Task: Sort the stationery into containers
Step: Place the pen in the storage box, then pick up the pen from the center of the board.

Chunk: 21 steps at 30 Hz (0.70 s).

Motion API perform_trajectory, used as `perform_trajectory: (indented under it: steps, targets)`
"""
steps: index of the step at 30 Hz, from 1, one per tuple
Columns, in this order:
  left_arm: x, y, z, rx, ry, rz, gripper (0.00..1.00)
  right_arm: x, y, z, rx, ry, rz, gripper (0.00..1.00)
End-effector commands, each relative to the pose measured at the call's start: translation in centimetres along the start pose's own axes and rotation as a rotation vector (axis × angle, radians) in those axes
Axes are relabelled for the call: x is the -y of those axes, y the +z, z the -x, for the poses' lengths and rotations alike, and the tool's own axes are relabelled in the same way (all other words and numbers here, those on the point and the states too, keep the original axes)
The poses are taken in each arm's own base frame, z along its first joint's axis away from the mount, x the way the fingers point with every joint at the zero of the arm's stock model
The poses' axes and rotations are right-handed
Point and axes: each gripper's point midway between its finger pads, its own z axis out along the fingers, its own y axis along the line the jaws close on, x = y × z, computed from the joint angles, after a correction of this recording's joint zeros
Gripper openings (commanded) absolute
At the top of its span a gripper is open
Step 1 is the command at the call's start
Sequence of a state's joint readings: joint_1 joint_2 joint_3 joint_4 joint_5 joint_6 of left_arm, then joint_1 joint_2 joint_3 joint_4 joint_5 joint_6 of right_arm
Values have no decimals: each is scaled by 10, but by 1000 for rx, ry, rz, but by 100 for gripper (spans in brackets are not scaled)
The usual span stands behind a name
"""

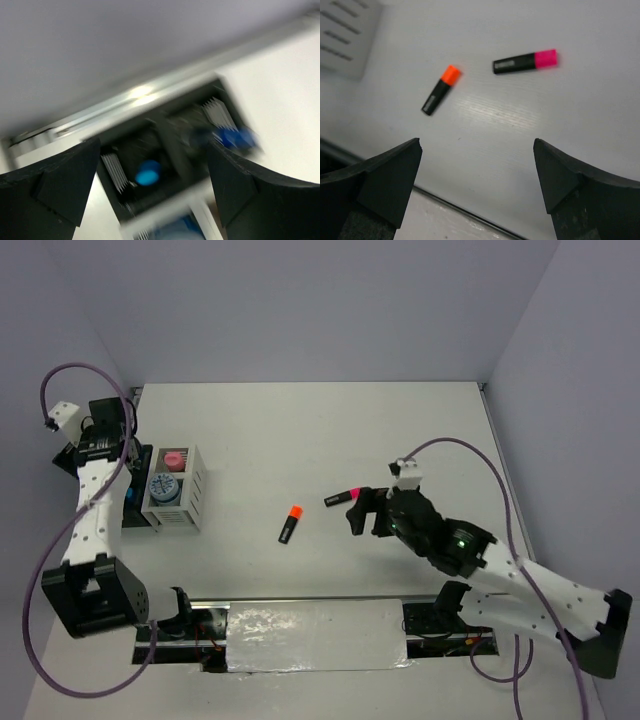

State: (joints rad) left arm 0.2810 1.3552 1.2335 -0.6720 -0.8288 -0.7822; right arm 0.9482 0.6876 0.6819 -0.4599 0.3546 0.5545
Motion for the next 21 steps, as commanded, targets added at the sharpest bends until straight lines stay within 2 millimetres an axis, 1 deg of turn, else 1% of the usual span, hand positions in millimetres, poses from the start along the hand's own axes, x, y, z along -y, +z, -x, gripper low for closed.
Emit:
perform_trajectory:
  steps: [1,2,3,4,5,6,7,8,9,10,11,12,13,14,15,17,18,20,21]
  targets:
    - [47,-63,26,49,36,-395,99,33,21,3,-6,180,-345,100]
    - [57,-88,23,51,89,-527,99,42,32,-12,-57,167,-434,100]
    - [74,-117,14,46,137,-654,99,39,39,-7,-48,193,-455,100]
    - [80,-135,6,42,176,-740,99,36,45,-9,-45,255,-481,100]
    - [78,-158,7,65,195,-826,99,38,49,-13,-53,277,-514,100]
    - [86,-189,-9,47,244,-951,99,37,60,-16,-59,297,-550,100]
    - [84,-199,-21,38,277,-1004,99,38,66,-18,-41,362,-581,100]
    - [76,-217,-24,47,286,-1080,99,36,72,-16,-31,386,-591,100]
    - [74,-228,-33,43,312,-1134,99,43,84,-22,-32,426,-648,99]
    - [69,-226,-49,23,347,-1150,99,47,88,-25,-41,438,-680,98]
    - [60,-232,-49,44,344,-1186,99,46,95,-21,-39,459,-696,98]
    - [56,-236,-57,34,361,-1223,99,61,106,-28,-51,486,-768,97]
    - [47,-233,-67,47,363,-1242,99,67,107,-30,-68,502,-811,95]
    - [44,-232,-72,50,359,-1253,99,68,113,-25,-57,529,-825,93]
    - [42,-229,-84,39,369,-1268,99,81,119,-27,-57,556,-866,92]
    - [35,-239,-84,38,367,-1317,99,83,132,-26,-61,602,-852,90]
    - [35,-243,-81,53,357,-1338,99,90,140,-26,-72,637,-866,89]
    - [36,-246,-85,44,368,-1359,99,97,149,-27,-88,661,-885,86]
    - [38,-249,-88,30,378,-1377,99,103,157,-37,-121,649,-913,85]
